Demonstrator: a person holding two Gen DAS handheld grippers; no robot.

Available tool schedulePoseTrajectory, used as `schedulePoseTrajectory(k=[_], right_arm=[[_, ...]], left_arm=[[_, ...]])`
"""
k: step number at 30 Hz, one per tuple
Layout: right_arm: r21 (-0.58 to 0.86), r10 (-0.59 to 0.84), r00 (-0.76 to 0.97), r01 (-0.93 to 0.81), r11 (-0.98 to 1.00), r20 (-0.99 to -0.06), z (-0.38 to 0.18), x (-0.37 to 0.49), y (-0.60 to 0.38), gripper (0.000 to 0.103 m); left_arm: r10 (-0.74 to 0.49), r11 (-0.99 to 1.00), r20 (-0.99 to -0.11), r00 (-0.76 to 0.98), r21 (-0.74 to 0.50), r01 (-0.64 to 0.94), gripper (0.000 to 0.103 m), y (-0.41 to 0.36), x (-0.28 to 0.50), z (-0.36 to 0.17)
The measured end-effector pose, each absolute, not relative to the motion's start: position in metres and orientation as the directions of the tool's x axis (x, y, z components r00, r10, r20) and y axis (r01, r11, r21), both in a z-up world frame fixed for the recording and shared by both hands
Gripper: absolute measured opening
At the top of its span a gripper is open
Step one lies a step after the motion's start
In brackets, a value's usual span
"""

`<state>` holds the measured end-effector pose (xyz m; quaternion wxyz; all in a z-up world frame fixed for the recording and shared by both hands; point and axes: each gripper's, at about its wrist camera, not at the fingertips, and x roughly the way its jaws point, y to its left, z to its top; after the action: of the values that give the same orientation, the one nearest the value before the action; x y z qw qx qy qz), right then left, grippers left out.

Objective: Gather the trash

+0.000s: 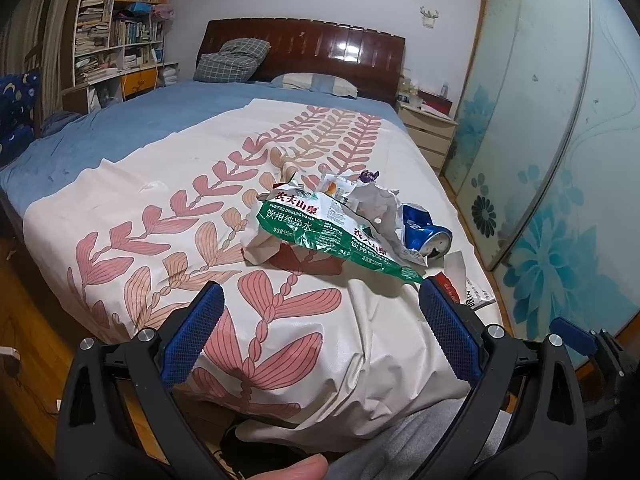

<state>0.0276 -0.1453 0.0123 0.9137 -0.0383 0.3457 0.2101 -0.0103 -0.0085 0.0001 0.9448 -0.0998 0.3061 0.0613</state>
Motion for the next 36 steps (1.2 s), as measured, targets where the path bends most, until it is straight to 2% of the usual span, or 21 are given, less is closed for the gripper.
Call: schedulePoseTrajectory(k=[36], right_arm=[[0.186,0.409,0.579,-0.406,0.895,-0.705,0.001,0.041,-0.155,0.094]], left_arm=[[0.056,0.971,-0.6,0.798,-0.154,-0.183,0.097,-0.009,-0.008,-0.003]])
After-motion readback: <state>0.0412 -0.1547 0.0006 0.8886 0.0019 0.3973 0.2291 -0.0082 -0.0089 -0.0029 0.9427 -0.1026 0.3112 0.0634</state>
